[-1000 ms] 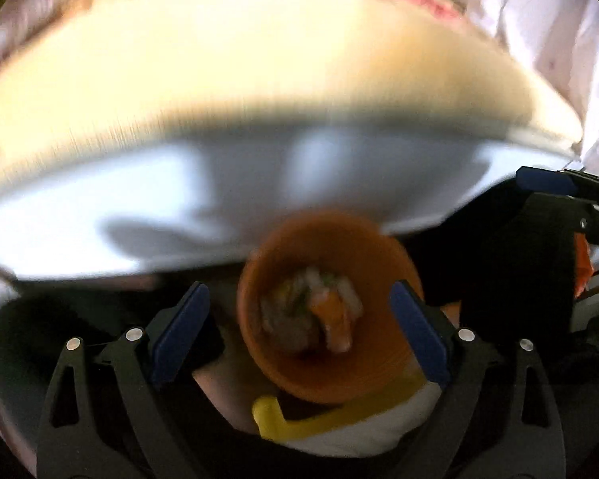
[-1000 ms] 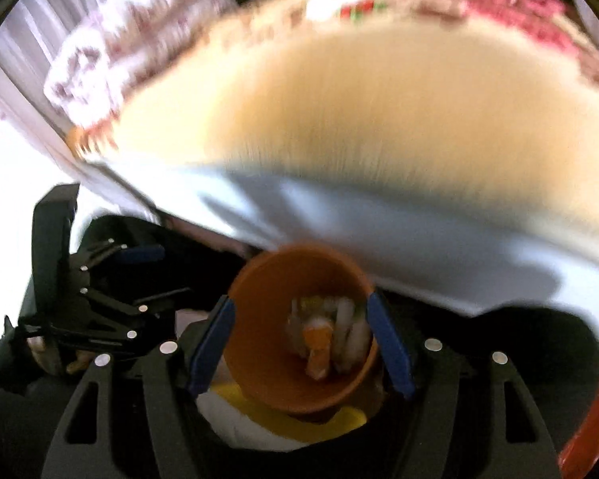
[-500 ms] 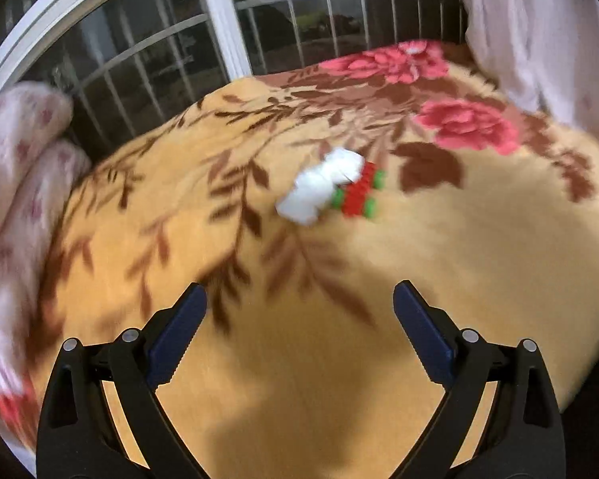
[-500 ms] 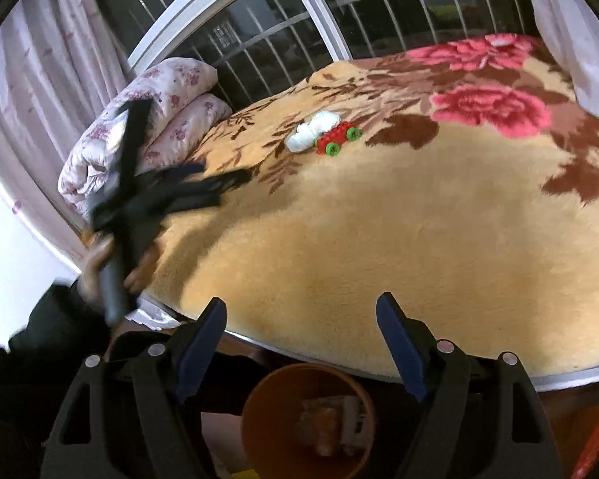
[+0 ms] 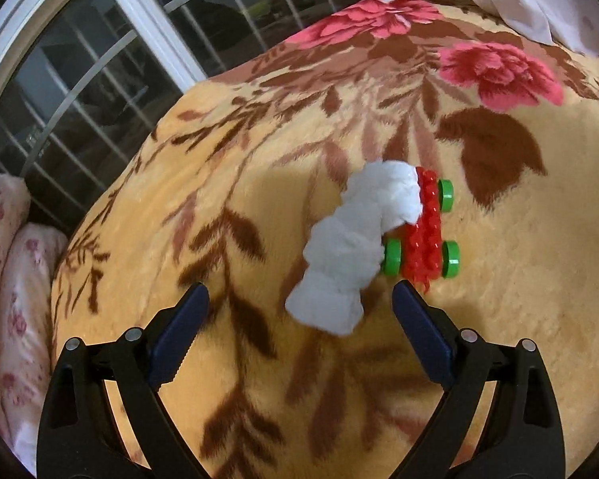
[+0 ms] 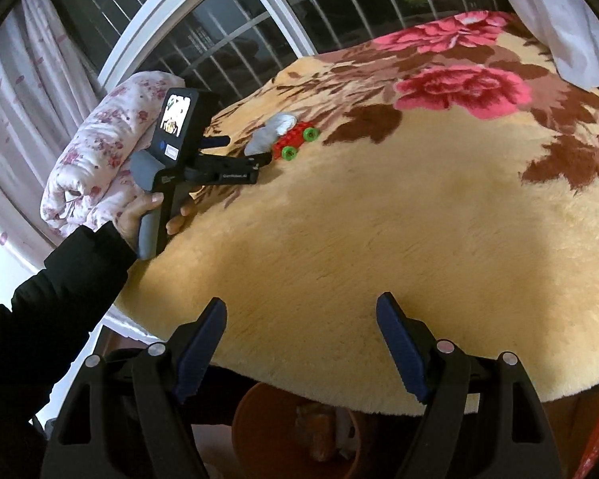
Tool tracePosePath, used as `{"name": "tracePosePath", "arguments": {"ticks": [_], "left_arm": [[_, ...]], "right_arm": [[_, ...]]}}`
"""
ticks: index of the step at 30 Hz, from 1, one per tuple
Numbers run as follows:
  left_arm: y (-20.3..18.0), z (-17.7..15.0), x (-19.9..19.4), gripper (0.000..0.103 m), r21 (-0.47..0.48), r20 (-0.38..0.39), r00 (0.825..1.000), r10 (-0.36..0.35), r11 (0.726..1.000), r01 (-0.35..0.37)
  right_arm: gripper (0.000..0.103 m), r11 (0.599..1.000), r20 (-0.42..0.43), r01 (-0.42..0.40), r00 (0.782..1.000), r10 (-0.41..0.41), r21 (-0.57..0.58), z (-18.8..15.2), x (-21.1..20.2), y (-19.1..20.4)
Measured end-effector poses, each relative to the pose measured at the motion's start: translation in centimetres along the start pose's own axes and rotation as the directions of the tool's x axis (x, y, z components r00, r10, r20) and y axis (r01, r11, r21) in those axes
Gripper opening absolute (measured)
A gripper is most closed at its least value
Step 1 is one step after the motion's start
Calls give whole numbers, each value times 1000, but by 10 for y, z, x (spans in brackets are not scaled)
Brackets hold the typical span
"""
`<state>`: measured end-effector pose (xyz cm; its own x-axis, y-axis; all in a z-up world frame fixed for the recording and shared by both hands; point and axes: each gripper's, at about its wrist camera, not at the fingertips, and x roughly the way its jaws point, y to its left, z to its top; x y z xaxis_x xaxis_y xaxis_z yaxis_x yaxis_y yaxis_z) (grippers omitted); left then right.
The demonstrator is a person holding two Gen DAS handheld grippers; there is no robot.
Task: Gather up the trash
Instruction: 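Grasp the crumpled white tissue with the left gripper, then grasp the red Lego car with the right gripper while the left holds the tissue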
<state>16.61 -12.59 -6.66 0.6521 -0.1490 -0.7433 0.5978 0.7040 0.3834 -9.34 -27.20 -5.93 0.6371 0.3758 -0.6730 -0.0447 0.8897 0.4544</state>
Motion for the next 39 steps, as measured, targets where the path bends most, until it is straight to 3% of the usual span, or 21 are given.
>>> {"name": "tracePosePath", "arguments": {"ticks": [5,7,8,9,10,16,23,28,32,37,39], "left_arm": [[-2,10,8,89,19,19,1000,14,1000,-14],[-3,13,13,65,9,13,1000,8,1000,-9],[-3,15,16,59,-5,1,1000,-10,1000,10],[-3,16,19,43,-16,-6,1000,-26,1000,26],[-5,18,21,36,-24,-12,999,-42,999,41],[-21,19,15,32,-4,19,998,52,999,-52],[-11,4,-25,32,-155,16,999,42,987,-39],[-9,-24,-72,32,-249,24,999,37,968,-30],[-3,-53,-97,32,-358,1,1000,16,933,-14],[5,-93,-113,32,-468,-33,999,1,884,-17],[10,-107,-114,32,-504,-42,999,0,863,-21]], "right_arm": [[76,1000,1,2,1000,-2,3,4,4,0],[76,1000,2,2,1000,-2,6,4,5,0],[76,1000,2,3,1000,-3,7,5,5,0],[76,1000,2,4,1000,-4,7,5,6,0],[76,1000,3,5,1000,-5,8,5,6,0],[76,1000,5,14,1000,-15,7,1,3,1],[76,1000,-3,27,1000,-27,-7,7,0,7],[76,1000,-27,24,999,-23,5,42,16,9],[79,999,-28,44,999,-43,15,86,48,13],[80,972,-39,143,987,-153,-188,139,108,34],[87,944,-64,152,982,-178,-294,153,130,39]]}}
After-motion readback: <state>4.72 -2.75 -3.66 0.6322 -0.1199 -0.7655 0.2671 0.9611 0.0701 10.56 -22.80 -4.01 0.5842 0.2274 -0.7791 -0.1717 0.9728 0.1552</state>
